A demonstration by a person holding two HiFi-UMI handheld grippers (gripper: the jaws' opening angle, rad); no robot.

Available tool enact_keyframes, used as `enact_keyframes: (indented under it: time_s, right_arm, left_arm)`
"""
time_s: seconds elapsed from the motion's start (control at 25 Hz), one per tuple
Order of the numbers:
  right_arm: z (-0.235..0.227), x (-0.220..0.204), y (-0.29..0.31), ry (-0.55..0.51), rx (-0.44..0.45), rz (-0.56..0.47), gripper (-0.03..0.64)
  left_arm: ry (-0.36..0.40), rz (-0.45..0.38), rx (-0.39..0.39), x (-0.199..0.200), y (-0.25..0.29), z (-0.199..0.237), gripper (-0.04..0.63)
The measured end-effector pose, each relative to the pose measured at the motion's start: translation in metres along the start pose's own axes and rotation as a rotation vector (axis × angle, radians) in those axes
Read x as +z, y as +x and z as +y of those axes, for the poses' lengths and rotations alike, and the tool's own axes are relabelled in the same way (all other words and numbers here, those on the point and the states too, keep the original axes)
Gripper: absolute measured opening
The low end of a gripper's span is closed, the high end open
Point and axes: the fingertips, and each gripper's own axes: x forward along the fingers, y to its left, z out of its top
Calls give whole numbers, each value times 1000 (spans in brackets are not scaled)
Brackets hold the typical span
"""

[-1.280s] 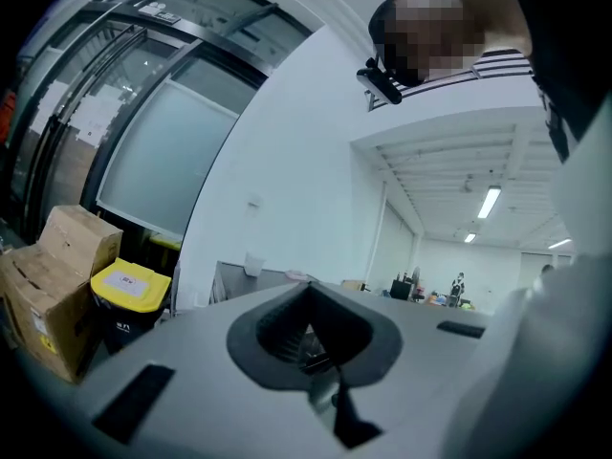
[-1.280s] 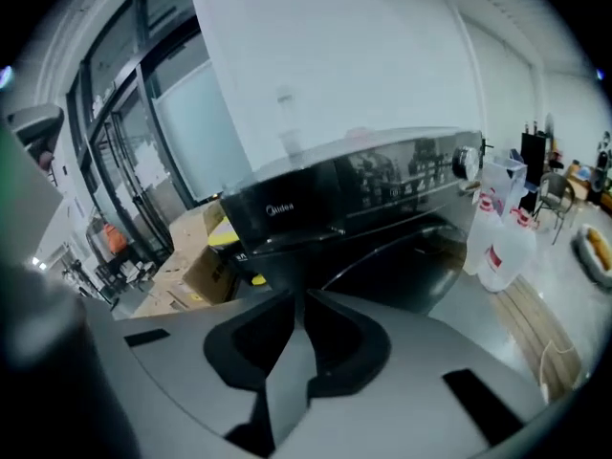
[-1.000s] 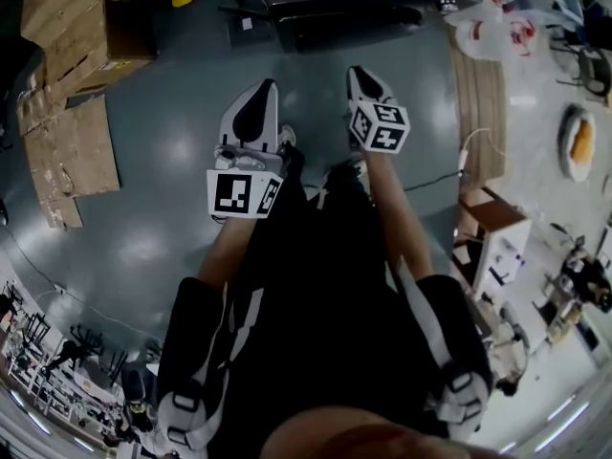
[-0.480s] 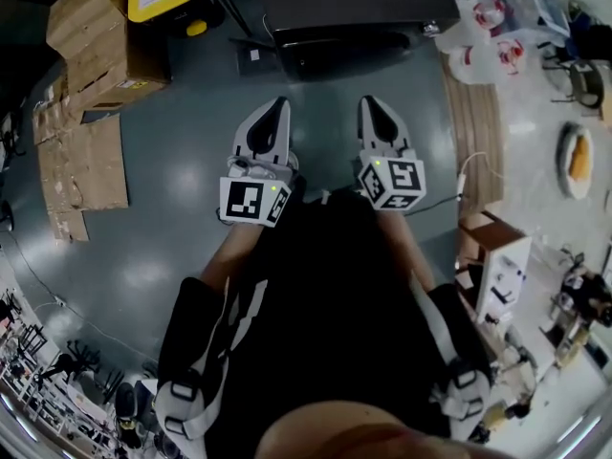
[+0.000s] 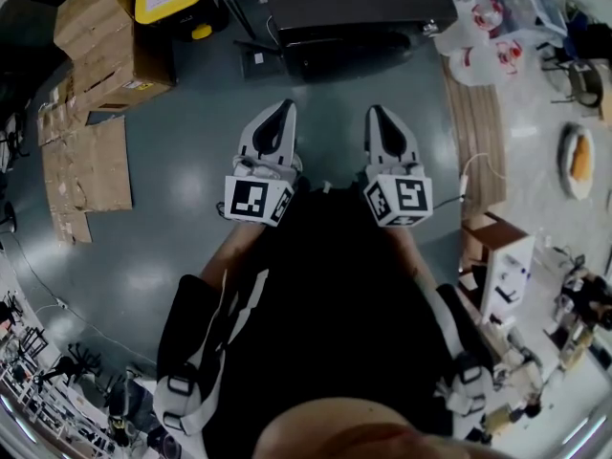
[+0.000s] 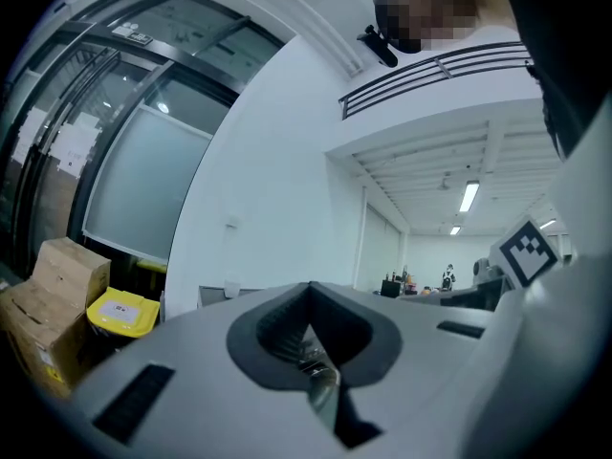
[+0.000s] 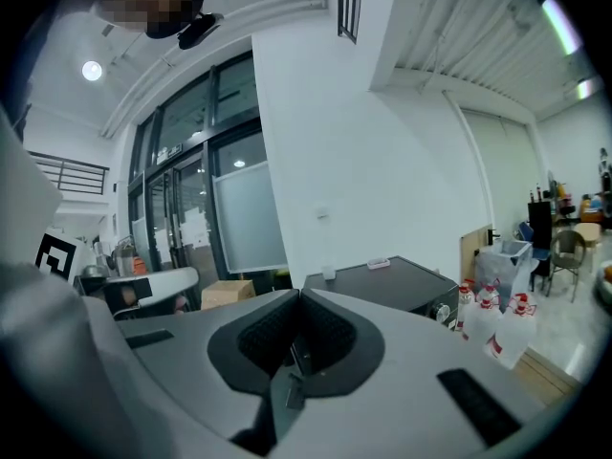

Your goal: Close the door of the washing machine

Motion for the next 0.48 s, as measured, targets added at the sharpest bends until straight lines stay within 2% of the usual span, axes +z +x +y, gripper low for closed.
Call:
enact_keyframes:
  time_s: [0.48]
  right_arm:
    - [8,-5,1,-1,6,13,8]
  left_arm:
    - [1,-8,-25,0,0,-1,5]
